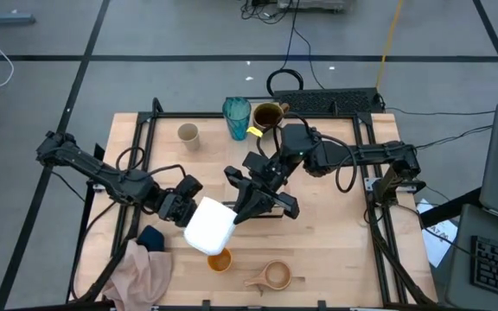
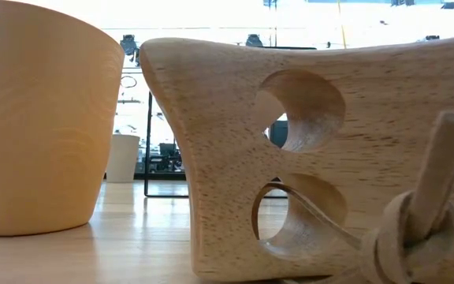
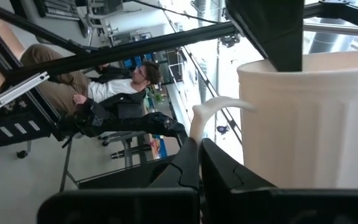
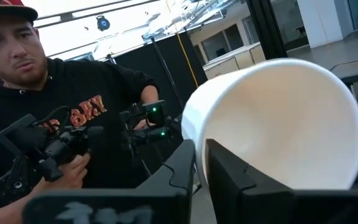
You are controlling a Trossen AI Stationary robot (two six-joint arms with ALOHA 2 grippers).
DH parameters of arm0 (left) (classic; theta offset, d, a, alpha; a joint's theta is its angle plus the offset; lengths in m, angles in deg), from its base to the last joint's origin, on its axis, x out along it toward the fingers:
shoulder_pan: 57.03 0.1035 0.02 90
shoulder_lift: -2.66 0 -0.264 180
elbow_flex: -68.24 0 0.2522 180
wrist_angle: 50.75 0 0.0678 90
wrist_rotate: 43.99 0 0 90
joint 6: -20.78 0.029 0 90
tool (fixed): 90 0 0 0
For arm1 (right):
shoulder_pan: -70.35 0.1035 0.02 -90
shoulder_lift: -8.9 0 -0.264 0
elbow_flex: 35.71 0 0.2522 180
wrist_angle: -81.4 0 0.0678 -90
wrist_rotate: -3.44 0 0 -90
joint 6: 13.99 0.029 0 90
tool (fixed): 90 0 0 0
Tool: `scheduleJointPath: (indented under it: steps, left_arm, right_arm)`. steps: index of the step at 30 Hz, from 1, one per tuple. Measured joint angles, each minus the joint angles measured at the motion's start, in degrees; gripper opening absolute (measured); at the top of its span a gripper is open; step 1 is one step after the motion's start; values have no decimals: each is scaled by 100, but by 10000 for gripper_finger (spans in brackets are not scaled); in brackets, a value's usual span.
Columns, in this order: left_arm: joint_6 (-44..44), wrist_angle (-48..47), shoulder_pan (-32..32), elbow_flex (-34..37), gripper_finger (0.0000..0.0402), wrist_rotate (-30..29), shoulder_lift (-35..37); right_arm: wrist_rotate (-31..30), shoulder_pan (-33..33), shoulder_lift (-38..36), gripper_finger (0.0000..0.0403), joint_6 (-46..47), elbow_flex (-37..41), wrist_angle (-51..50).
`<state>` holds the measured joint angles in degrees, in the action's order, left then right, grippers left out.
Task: Stack small to large cups/mugs on shelf
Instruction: Put the white mug on the shelf
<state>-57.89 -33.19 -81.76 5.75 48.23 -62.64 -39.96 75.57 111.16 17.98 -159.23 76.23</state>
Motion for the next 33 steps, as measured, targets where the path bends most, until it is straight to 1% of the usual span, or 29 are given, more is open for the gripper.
scheduleJointPath:
  steps: [7,15,25,27,33]
  left_arm:
    - [92,200,0,0,1,-1,9]
    - [214,256,0,-5,1,-88,12]
    - [797,-215,249,-9,1,-228,146]
    - [959,-432,318,-11,1,-243,224]
    - [1490,-1063,532,-8,0,-595,496]
  right_arm:
    - [-30,-97,0,64,39,4,-18]
    - [-19,-213,-1,81,85,7,-15]
    - [22,-608,-190,89,70,11,-86]
    - [26,-721,-257,89,50,11,-225]
    - [32,-1099,-557,89,-72,11,-518]
